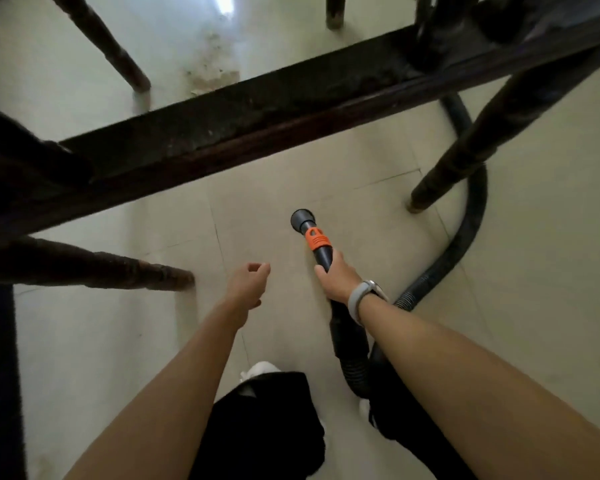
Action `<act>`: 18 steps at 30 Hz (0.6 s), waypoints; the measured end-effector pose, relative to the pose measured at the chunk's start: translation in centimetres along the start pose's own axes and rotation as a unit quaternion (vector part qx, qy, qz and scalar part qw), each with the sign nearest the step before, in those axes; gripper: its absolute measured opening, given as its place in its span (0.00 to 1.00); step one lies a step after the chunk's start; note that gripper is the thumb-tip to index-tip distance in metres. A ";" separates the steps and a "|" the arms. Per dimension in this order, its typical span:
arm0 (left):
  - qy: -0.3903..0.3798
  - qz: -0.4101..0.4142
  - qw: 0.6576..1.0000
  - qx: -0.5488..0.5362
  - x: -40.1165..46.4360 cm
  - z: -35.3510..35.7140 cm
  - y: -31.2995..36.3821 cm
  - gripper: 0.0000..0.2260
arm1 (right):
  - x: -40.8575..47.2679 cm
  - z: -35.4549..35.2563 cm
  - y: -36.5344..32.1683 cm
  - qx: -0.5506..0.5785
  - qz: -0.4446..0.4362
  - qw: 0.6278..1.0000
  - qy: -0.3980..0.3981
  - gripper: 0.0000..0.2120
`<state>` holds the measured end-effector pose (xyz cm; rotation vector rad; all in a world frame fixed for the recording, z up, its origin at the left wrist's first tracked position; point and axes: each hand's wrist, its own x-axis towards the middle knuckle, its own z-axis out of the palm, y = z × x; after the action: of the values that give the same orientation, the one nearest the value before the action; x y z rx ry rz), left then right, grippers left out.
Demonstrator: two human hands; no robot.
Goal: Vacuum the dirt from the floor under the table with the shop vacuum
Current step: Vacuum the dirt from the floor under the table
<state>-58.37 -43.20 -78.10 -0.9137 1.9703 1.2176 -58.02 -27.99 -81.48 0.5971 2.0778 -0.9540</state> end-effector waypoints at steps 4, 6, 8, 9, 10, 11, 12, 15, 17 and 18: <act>-0.037 -0.012 0.999 0.000 -6.1 1.6 2.4 0.11 | -4.9 -5.4 0.1 -0.065 -0.035 0.997 0.004 0.25; -0.047 -0.019 0.999 -0.018 -9.6 2.4 3.8 0.12 | -7.9 -8.0 0.3 -0.107 -0.051 0.993 -0.016 0.24; -0.060 -0.027 0.998 -0.023 -13.2 3.2 5.4 0.12 | -11.4 -10.5 1.3 -0.163 -0.060 0.984 -0.031 0.22; -0.066 -0.035 0.997 -0.018 -15.0 3.7 6.0 0.12 | -13.3 -11.8 2.1 -0.186 -0.059 0.980 -0.036 0.22; -0.073 -0.045 0.996 -0.011 -16.9 4.2 6.6 0.12 | -15.4 -13.0 3.1 -0.205 -0.057 0.976 -0.039 0.21; -0.085 -0.054 0.995 -0.005 -18.8 4.6 7.2 0.11 | -17.4 -14.3 4.1 -0.222 -0.055 0.973 -0.039 0.20; -0.101 -0.062 0.993 0.002 -20.6 5.2 7.9 0.09 | -19.4 -15.6 5.0 -0.237 -0.053 0.969 -0.035 0.20; -0.146 -0.092 0.985 0.024 -25.7 7.0 10.3 0.05 | -25.1 -19.6 6.8 -0.250 -0.050 0.967 -0.018 0.18; -0.170 -0.100 0.980 0.029 -28.7 8.6 12.3 0.05 | -28.2 -22.1 7.5 -0.246 -0.056 0.968 0.000 0.18; -0.179 -0.102 0.978 0.032 -30.1 9.5 13.4 0.07 | -29.6 -23.3 7.7 -0.244 -0.062 0.968 0.011 0.18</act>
<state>-51.14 -23.34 -51.07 -0.7794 1.5801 1.1054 -45.41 -7.81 -51.27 0.2216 2.2766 -0.4671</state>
